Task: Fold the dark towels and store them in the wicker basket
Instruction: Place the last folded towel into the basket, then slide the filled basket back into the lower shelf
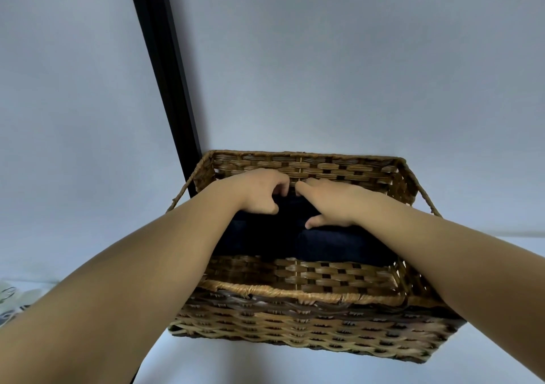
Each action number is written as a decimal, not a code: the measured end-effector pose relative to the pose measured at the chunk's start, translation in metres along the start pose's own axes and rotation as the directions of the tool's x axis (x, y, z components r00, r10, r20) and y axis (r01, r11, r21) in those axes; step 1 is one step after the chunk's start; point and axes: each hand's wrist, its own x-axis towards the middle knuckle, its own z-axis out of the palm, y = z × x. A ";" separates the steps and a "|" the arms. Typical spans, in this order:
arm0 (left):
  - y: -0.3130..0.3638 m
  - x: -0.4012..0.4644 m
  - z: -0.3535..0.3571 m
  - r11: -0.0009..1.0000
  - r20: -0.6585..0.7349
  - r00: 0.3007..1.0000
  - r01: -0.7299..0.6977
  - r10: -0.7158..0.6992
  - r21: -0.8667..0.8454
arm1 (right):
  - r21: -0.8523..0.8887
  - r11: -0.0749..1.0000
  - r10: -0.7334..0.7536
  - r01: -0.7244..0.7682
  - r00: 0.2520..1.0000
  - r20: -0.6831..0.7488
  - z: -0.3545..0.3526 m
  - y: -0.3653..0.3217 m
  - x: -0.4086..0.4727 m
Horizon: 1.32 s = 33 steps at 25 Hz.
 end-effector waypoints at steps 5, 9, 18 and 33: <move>0.002 -0.003 0.000 1.000 -0.012 1.000 -0.007 0.007 0.012 | 0.008 1.000 0.005 -0.005 1.000 -0.004 -0.005 0.000 -0.004; 0.003 -0.015 -0.013 0.996 -0.035 0.998 0.049 -0.046 0.078 | 0.000 1.000 0.012 -0.012 1.000 -0.016 -0.026 0.003 -0.017; 0.000 -0.073 -0.039 0.925 -0.408 0.885 0.325 -0.224 0.197 | -0.025 0.993 0.112 -0.117 0.984 -0.139 -0.040 0.026 -0.064; 0.017 -0.151 -0.007 0.399 0.016 0.619 0.524 -0.785 -0.753 | 0.995 0.100 0.497 -0.030 0.868 -0.024 0.025 0.082 -0.153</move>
